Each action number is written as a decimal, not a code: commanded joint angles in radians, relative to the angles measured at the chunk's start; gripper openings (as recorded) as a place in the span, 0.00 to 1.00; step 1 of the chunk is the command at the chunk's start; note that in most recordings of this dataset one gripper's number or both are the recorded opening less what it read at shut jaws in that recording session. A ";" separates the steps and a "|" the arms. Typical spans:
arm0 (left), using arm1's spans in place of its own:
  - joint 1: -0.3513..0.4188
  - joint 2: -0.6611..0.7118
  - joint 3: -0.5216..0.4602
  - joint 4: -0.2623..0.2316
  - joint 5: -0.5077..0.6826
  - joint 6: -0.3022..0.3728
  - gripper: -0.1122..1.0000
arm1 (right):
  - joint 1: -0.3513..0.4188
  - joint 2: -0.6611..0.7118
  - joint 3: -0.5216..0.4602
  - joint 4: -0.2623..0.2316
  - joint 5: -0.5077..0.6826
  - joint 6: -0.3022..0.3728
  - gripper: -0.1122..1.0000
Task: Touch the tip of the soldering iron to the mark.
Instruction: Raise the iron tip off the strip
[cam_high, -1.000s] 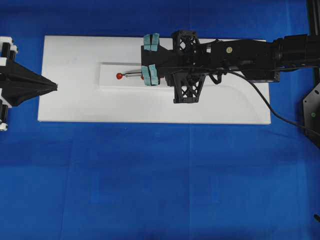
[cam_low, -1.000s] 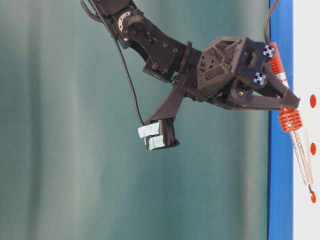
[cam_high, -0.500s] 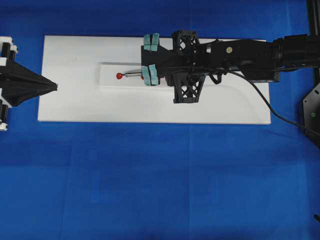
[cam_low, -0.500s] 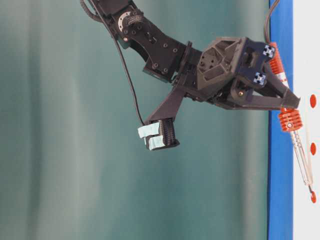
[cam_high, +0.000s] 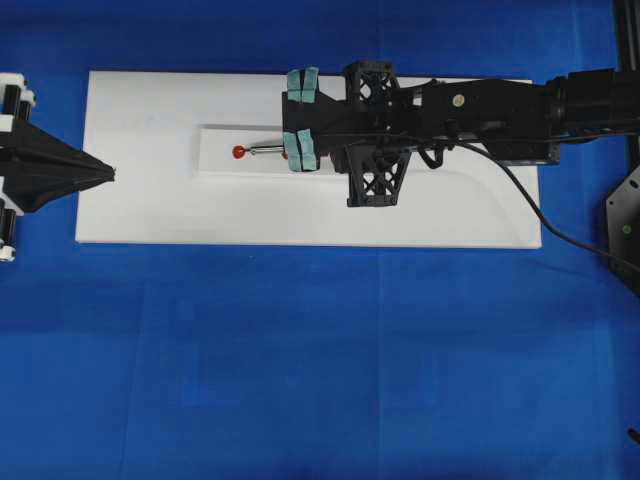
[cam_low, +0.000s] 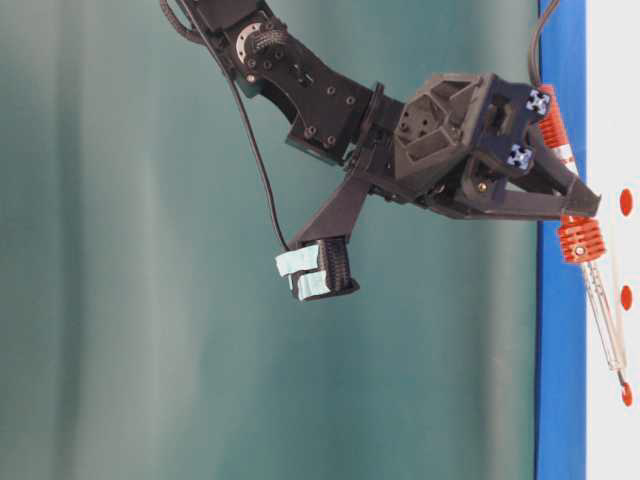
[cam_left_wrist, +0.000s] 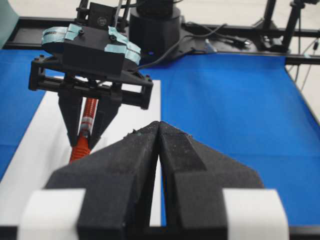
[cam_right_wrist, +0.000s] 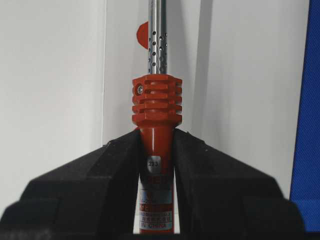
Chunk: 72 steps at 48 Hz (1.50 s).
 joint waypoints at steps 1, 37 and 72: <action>-0.003 0.005 -0.009 0.002 -0.005 0.000 0.10 | 0.005 -0.017 -0.021 0.003 -0.003 0.003 0.16; -0.003 0.002 -0.011 0.002 -0.002 0.000 0.10 | 0.005 -0.244 -0.054 -0.006 0.155 0.003 0.16; -0.003 0.002 -0.011 0.000 -0.006 0.000 0.10 | 0.005 -0.330 -0.029 -0.011 0.213 0.014 0.16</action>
